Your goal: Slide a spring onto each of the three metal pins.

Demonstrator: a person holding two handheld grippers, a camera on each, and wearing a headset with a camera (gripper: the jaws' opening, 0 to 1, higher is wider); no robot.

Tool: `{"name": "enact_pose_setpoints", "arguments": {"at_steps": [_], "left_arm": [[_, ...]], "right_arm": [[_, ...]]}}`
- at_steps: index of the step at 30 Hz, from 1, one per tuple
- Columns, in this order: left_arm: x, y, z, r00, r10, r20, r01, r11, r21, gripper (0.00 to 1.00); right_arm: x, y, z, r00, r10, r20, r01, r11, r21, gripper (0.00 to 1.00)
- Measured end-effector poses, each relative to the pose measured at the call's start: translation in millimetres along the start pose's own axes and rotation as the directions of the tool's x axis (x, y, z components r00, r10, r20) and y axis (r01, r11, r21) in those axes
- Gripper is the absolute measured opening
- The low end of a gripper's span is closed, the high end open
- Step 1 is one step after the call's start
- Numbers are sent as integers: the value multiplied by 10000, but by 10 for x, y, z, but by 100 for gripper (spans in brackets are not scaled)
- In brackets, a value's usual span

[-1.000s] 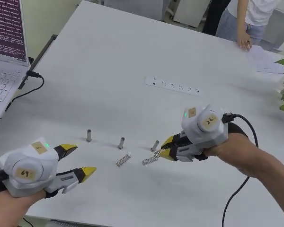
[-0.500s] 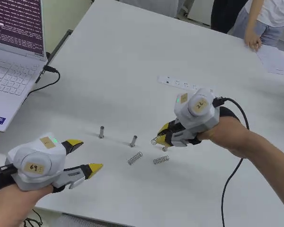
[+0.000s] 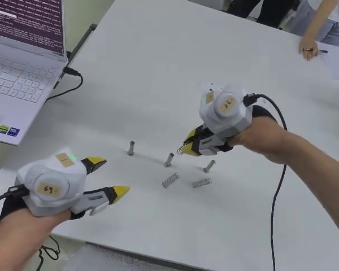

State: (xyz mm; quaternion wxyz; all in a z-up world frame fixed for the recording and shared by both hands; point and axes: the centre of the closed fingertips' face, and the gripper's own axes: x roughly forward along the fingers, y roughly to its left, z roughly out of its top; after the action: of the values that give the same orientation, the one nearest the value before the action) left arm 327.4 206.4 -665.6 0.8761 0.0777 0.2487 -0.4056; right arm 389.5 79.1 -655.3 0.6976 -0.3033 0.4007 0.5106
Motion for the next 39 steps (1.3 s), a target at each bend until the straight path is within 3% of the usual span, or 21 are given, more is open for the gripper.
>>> {"name": "enact_pose_setpoints", "arguments": {"at_steps": [9, 25, 39], "left_arm": [[-15, 17, -22, 10000, 32, 11, -31, 9999, -107, 43], [-70, 71, -69, 10000, 83, 7, -83, 9996, -258, 44], [-117, 93, -142, 9999, 99, -138, -103, 9994, -334, 44]], "right_arm": [[132, -79, 186, 10000, -13, 15, 13, 10000, -92, 8], [570, -54, 553, 9993, 368, 6, -367, 9987, -348, 8], [852, -83, 683, 9983, 582, -47, -584, 9970, -504, 8]]}}
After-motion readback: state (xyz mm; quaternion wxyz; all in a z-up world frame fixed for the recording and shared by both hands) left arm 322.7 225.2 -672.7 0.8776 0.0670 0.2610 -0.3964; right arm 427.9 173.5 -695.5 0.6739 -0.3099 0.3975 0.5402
